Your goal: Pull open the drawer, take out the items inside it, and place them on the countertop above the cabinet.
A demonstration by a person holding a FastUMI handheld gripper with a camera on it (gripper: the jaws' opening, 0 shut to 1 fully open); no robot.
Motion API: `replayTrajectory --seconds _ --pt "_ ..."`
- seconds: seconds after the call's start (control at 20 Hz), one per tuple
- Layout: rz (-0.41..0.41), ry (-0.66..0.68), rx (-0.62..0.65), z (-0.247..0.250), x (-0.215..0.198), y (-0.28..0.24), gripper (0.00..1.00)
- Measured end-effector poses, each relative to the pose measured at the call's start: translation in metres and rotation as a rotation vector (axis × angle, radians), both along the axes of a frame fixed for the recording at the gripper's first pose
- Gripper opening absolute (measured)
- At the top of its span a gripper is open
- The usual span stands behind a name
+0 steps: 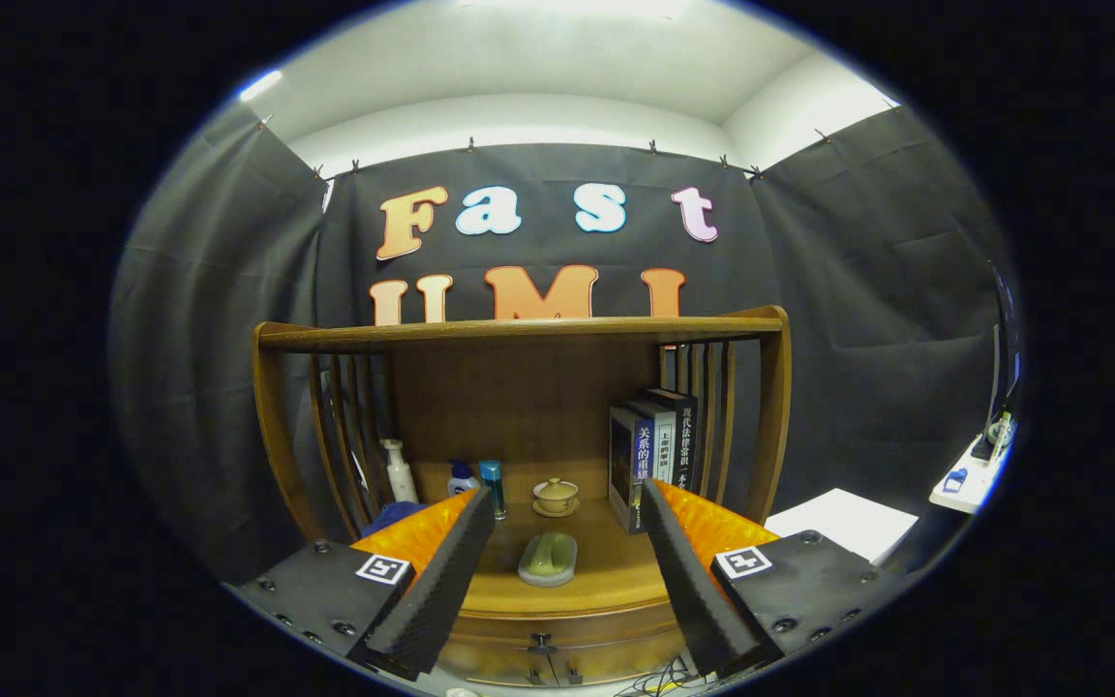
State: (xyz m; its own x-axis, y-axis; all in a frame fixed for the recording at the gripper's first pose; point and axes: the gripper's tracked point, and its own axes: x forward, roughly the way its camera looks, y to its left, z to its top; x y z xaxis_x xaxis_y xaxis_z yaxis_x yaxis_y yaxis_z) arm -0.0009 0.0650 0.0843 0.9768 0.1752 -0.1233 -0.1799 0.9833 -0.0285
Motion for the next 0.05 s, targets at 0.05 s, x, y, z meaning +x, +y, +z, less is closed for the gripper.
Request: replayTrajectory --seconds 0.05 --pt "0.0 -0.001 0.0 0.0007 -0.0004 -0.0005 0.99"
